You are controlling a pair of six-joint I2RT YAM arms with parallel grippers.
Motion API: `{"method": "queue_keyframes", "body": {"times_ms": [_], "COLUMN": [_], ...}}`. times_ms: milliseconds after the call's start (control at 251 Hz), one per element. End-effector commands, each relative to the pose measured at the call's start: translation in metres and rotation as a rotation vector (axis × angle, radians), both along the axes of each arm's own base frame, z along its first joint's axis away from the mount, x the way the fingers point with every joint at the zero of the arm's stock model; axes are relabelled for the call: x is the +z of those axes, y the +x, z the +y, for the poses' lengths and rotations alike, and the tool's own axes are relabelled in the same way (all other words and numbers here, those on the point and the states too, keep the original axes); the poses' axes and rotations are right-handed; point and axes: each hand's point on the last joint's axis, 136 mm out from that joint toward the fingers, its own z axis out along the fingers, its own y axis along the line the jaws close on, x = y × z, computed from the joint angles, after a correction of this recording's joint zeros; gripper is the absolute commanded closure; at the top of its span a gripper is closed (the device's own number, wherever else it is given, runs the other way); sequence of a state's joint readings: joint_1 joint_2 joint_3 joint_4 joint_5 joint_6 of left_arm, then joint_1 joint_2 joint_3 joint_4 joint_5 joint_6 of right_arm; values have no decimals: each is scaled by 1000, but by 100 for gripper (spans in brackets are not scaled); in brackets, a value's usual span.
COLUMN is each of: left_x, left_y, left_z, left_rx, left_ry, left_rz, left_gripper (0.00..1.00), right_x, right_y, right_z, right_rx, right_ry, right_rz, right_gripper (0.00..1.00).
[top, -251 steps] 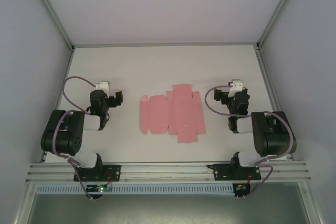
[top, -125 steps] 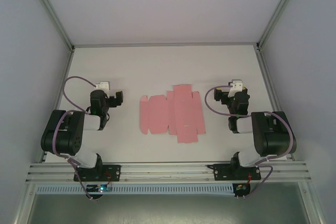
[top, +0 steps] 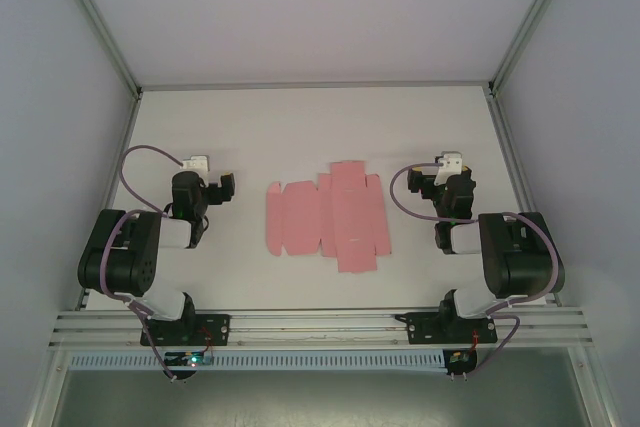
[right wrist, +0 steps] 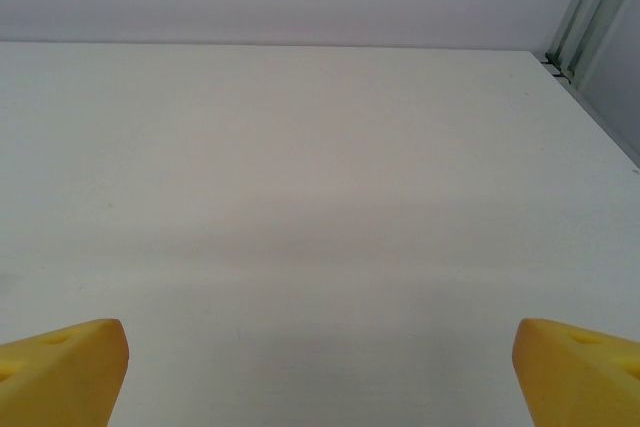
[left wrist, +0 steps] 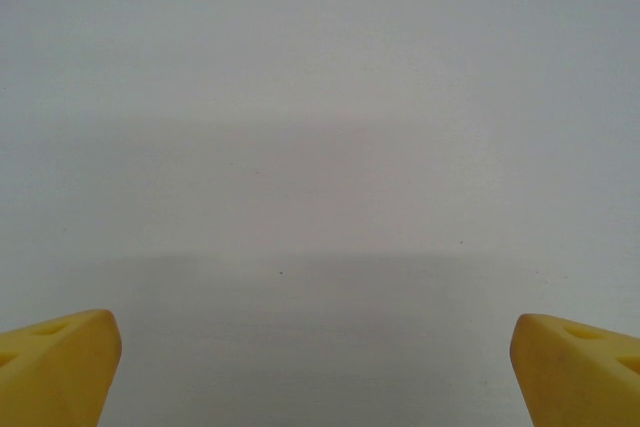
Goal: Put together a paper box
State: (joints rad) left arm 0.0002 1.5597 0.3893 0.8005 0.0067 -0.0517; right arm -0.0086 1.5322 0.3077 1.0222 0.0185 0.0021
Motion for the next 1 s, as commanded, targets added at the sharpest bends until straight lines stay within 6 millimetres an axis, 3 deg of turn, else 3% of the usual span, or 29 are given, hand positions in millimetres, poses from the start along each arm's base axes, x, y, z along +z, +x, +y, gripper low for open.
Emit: {"method": "queue_keyframes", "body": {"times_ms": [0,148,231,343,447,563,830,918,998], "left_x": [18,41,60,85,95,85,51,37,27], "left_y": [10,13,9,5,0,-10,-42,-50,-59], "left_z": [3,20,32,14,-4,-34,-112,-130,-143], "left_rx": [-2,103,186,135,102,27,-189,-240,-281], "left_ry": [18,26,10,-99,-245,-373,-514,-534,-541], "left_rz": [-65,-28,31,55,93,228,478,566,635], "left_gripper": [0,0,0,0,0,0,0,0,0], "right_x": [17,43,59,75,75,61,7,-13,-32], "right_y": [6,-6,-13,-20,-24,-29,-33,-35,-34], "right_z": [1,-10,-17,-11,18,62,154,173,177], "right_rx": [-9,-80,-133,-158,-86,29,250,287,274], "right_ry": [15,16,37,110,189,238,269,275,288], "right_rz": [-53,-112,-58,48,175,337,650,717,754], "right_gripper": [2,2,2,2,2,6,23,31,33]}}
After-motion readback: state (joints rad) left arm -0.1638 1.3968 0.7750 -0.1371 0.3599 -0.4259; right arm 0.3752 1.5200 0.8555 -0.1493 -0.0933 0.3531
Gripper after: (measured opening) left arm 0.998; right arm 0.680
